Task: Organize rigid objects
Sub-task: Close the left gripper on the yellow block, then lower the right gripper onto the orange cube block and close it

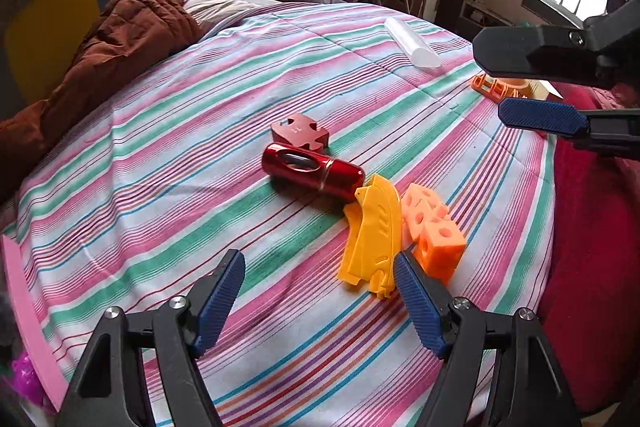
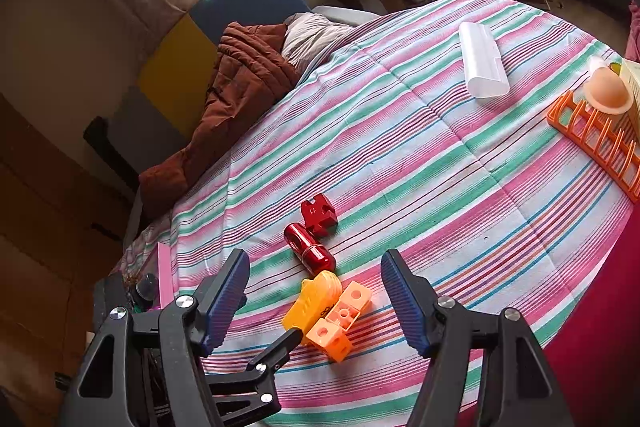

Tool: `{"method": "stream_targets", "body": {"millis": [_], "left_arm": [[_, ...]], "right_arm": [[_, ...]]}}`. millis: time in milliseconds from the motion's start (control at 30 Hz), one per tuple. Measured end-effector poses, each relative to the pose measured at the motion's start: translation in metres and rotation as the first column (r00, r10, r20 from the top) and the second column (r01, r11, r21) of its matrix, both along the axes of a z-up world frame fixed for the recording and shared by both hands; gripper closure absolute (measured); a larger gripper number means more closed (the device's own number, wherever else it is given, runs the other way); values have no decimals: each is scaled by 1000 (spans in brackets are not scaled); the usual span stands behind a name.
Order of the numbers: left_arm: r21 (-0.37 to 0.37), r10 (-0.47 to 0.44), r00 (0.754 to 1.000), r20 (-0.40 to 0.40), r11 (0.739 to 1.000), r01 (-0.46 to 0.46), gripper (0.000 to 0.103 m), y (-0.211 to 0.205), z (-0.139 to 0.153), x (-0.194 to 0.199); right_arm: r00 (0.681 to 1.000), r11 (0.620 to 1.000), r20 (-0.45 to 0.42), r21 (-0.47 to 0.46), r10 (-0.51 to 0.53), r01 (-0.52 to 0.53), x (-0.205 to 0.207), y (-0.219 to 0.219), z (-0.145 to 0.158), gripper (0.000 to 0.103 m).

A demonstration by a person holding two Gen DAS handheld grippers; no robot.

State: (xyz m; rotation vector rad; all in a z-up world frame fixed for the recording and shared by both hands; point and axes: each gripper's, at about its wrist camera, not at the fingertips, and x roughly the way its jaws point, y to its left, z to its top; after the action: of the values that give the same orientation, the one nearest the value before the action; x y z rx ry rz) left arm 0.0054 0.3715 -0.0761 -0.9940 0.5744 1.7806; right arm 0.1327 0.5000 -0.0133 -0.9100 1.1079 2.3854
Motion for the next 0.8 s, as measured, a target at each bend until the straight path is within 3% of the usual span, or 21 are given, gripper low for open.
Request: {"method": "stream_targets", "body": {"millis": [133,267,333,400,467,800], "left_arm": [[-43,-21,999,33,999,22,40,20,-12,-3],[-39,-18,999,38,999,19,44,30,-18,-3],[-26,-6,1000,19,1000,7,65,30,-17,-2],[-19,-5,1000,20,1000,6,73,27,-16,-1],[-16,4,1000,-9,1000,-5,75,14,-16,4],[66,139,990,25,988,-140,75,-90,-16,21]], "right_arm": [[1000,1000,-9,-5,-5,5,1,1,0,34],[1000,1000,-5,-7,-8,8,1,2,0,34],[1000,1000,0,-7,-8,8,0,1,0,34],[1000,1000,5,-7,-8,8,0,2,0,34],[1000,1000,9,-9,-9,9,-1,2,-1,34],[999,1000,38,-13,-7,7,-4,2,-2,34]]}}
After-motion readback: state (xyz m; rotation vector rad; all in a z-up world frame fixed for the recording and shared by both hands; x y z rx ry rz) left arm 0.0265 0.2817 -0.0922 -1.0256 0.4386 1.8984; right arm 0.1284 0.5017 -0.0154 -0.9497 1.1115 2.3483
